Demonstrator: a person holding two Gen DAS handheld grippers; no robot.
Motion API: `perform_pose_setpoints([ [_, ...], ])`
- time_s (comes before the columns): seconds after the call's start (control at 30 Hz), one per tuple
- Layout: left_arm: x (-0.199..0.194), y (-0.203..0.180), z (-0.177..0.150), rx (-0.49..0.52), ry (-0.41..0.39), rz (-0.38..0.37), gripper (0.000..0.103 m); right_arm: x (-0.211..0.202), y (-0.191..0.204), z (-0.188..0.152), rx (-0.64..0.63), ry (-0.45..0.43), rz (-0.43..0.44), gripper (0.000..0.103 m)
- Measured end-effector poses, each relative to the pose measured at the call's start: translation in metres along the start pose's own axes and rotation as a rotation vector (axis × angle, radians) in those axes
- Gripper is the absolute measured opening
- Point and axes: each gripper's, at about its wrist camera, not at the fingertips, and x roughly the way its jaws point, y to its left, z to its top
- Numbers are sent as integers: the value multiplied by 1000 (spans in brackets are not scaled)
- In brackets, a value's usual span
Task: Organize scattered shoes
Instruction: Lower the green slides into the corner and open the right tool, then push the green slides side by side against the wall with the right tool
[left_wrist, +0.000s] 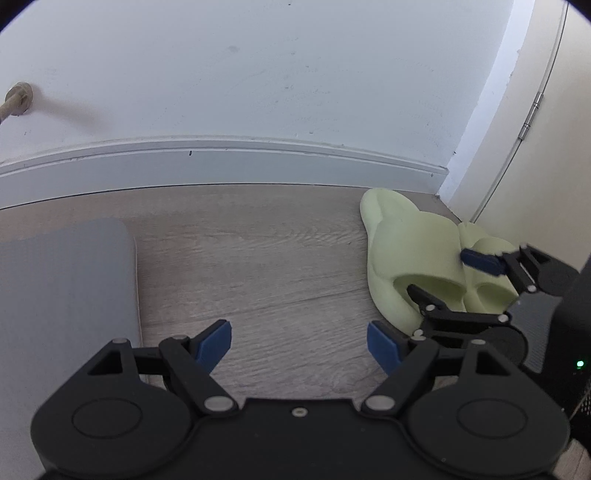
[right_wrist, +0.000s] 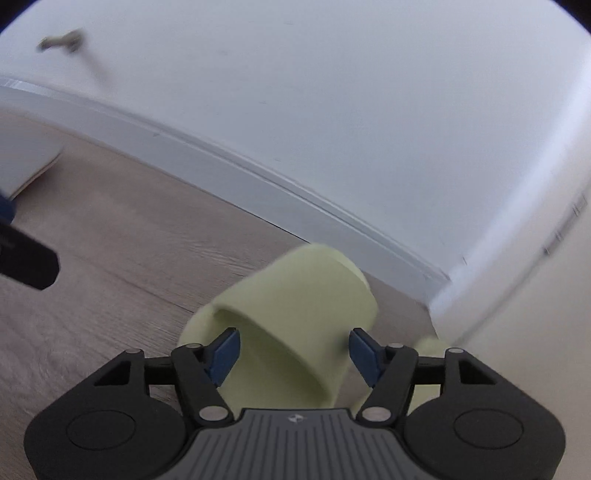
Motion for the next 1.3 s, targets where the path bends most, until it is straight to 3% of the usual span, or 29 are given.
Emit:
perform_pose_setpoints([
  [0.07,0,0,0,-3,0,1,81,8,-3,6,-55,-2,4,67],
  [0.17,0,2,0,-19,-1,1,81,16,-13,13,48,20,6,66],
  [0.23,-1,4,0,-29,-2,1,81,21,-15,23,187,63,-42,63],
  [0.3,0,6,1,-41,-2,4,81,31,-13,31,314,143,-143,57],
  [0.4,2,10,1,-60,11,-4,81,44,-12,39,423,235,-252,52],
  [0.57,0,10,2,-57,7,-11,81,71,7,51,351,328,-323,51],
  [0.67,1,12,1,-63,14,-10,81,72,8,51,349,321,-331,53],
  [0.77,2,17,2,-78,20,-12,81,60,-4,46,384,304,-235,59],
  [0.8,2,19,2,-89,21,-12,81,58,-6,45,394,299,-213,67],
  [0.87,3,22,3,-112,27,-20,81,44,-14,40,441,257,-107,70],
  [0.97,4,24,3,-124,31,-23,81,22,-22,34,465,199,-23,76],
  [1.07,3,25,3,-113,27,-21,81,-8,-40,16,546,79,21,90],
  [1.13,2,25,3,-119,28,-27,81,-14,-56,-2,589,66,-20,96],
  [1.2,2,25,2,-126,29,-35,81,-6,-81,-23,645,140,-176,97],
  [1.3,1,23,2,-114,27,-39,81,5,-104,-45,741,210,-264,97],
])
